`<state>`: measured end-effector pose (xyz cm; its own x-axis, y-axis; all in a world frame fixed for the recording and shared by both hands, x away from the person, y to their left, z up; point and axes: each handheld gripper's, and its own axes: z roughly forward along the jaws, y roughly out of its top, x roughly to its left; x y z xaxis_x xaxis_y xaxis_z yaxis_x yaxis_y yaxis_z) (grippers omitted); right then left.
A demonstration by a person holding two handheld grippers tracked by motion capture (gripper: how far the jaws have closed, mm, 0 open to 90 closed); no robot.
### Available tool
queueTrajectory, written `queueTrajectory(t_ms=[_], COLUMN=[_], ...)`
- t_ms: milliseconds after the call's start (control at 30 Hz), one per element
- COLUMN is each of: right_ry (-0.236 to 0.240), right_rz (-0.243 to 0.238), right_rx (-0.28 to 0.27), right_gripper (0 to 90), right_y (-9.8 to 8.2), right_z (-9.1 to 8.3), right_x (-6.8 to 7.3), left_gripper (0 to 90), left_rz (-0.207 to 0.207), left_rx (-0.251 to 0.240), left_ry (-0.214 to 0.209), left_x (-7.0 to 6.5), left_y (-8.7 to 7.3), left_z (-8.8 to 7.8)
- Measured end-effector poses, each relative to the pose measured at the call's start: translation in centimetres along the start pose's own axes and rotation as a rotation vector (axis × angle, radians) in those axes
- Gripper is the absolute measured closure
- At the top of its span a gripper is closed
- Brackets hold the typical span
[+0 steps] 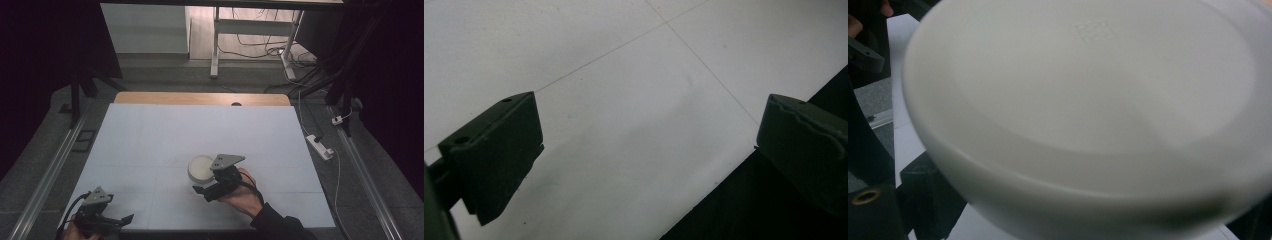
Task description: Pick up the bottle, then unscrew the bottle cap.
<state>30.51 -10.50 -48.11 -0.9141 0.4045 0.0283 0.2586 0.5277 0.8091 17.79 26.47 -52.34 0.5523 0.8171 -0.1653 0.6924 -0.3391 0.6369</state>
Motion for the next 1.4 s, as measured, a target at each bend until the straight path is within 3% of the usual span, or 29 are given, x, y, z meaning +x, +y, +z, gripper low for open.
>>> queueTrajectory(t_ms=[300,400,733,967,1133,1400], right_ry=[-0.003,-0.001,0.006,0.013,0.016,0.024], right_rz=[-0.001,-0.002,-0.002,-0.007,-0.009,-0.022], right_rx=[-0.001,0.001,0.000,-0.003,-0.006,-0.010], right_gripper=[6.5,6.5,6.5,6.5,6.5,6.5], right_y=[0.0,0.0,-0.1,0.0,0.0,0.1], right_z=[-0.1,0.0,-0.1,-0.1,-0.2,-0.3], right_x=[-0.1,0.0,0.0,0.0,0.1,0.3], left_gripper=[0.0,0.0,0.0,0.0,0.0,0.0], left_rz=[-0.011,0.004,0.057,0.105,0.126,0.181], left_rx=[-0.023,-0.020,-0.077,-0.132,-0.141,-0.177], left_ry=[-0.032,-0.035,-0.113,-0.161,-0.197,-0.201], left_x=[0.2,0.1,0.2,0.0,-0.6,-1.2], left_y=[0.0,0.3,1.3,3.0,4.5,6.8], left_z=[-0.2,-0.1,0.0,0.3,0.5,0.8])
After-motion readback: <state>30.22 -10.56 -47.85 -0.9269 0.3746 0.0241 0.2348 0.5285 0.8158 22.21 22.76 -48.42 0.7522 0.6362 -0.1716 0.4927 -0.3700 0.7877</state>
